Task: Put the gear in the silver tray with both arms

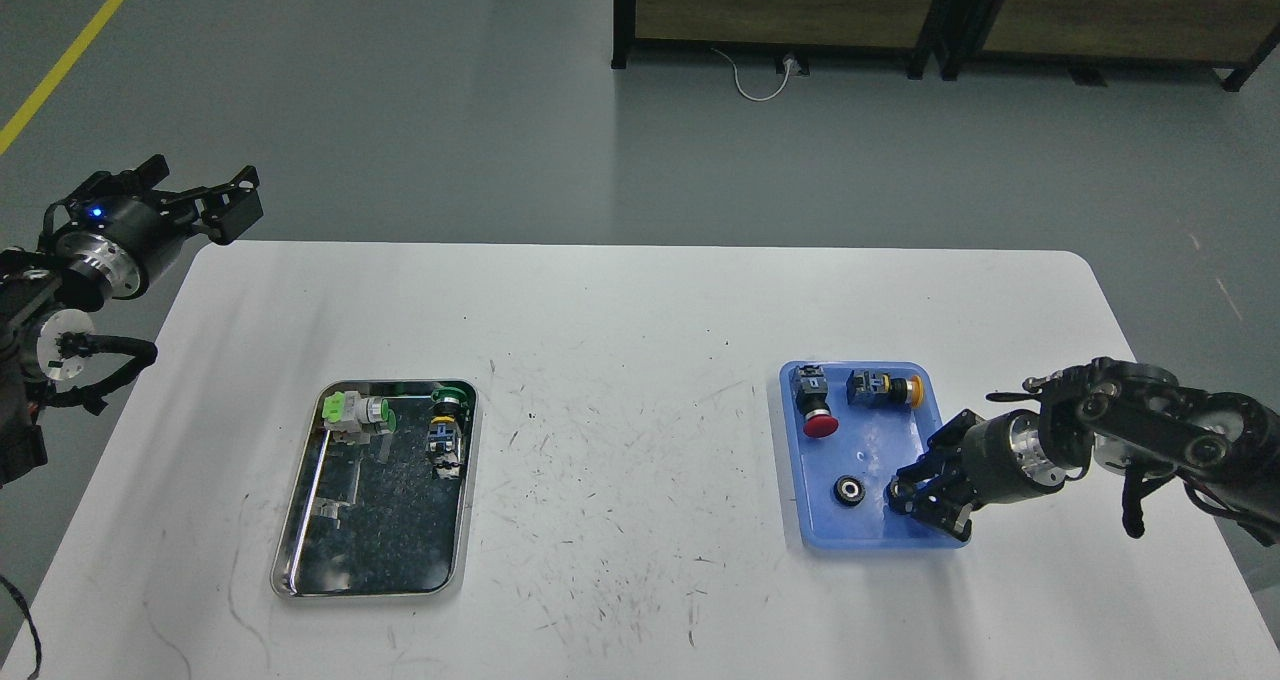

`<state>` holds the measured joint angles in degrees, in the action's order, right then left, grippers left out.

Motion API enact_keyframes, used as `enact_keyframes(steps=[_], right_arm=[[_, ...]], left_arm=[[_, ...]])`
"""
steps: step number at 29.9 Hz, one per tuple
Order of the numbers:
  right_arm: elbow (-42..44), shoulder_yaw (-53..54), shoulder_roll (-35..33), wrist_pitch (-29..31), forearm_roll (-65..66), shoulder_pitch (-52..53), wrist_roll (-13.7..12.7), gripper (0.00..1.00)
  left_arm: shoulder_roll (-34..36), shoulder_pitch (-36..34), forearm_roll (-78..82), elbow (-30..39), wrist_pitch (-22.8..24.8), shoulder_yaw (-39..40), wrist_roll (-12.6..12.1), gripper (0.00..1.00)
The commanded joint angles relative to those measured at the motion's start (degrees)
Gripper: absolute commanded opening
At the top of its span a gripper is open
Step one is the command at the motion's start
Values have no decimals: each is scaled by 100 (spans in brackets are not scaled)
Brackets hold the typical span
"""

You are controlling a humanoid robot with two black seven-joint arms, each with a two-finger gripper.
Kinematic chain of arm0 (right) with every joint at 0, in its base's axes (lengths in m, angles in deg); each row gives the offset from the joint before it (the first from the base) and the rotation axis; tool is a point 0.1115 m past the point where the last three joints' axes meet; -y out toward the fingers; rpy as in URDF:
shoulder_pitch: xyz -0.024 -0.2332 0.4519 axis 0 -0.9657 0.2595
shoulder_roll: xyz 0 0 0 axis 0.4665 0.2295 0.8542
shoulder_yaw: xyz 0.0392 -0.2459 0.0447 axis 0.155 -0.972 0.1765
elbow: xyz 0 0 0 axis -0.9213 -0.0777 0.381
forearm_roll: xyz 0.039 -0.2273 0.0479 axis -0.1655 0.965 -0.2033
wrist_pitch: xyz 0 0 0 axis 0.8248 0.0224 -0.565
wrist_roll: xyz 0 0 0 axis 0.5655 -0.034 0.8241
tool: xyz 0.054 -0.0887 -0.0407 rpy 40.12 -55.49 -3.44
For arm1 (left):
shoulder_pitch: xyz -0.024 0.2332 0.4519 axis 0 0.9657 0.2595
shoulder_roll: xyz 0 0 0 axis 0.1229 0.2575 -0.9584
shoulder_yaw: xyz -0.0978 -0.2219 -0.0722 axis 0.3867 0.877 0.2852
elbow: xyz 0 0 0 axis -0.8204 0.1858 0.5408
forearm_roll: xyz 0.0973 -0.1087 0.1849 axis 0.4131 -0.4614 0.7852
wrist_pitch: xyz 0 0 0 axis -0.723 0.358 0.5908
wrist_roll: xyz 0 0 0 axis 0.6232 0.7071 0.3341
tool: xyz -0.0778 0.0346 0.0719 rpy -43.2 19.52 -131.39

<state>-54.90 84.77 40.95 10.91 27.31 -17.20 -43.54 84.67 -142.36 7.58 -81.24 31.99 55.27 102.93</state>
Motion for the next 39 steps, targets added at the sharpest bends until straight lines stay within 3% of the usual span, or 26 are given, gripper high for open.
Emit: enact_keyframes(steps=[1, 11, 24, 39], right_arm=[[-41, 259, -68, 0, -1, 53, 33, 28], [-340, 612, 45, 0, -19, 659, 16, 30], [-296, -406, 1820, 0, -107, 1863, 51, 31], [319, -1207, 3640, 0, -159, 1943, 103, 32]], left_arm=[[-2, 1, 0, 0, -9, -2, -9, 99], [-11, -26, 0, 0, -26, -2, -9, 99], [-72, 1, 9, 0, -62, -2, -61, 99], [-73, 9, 70, 0, -70, -2, -61, 99]])
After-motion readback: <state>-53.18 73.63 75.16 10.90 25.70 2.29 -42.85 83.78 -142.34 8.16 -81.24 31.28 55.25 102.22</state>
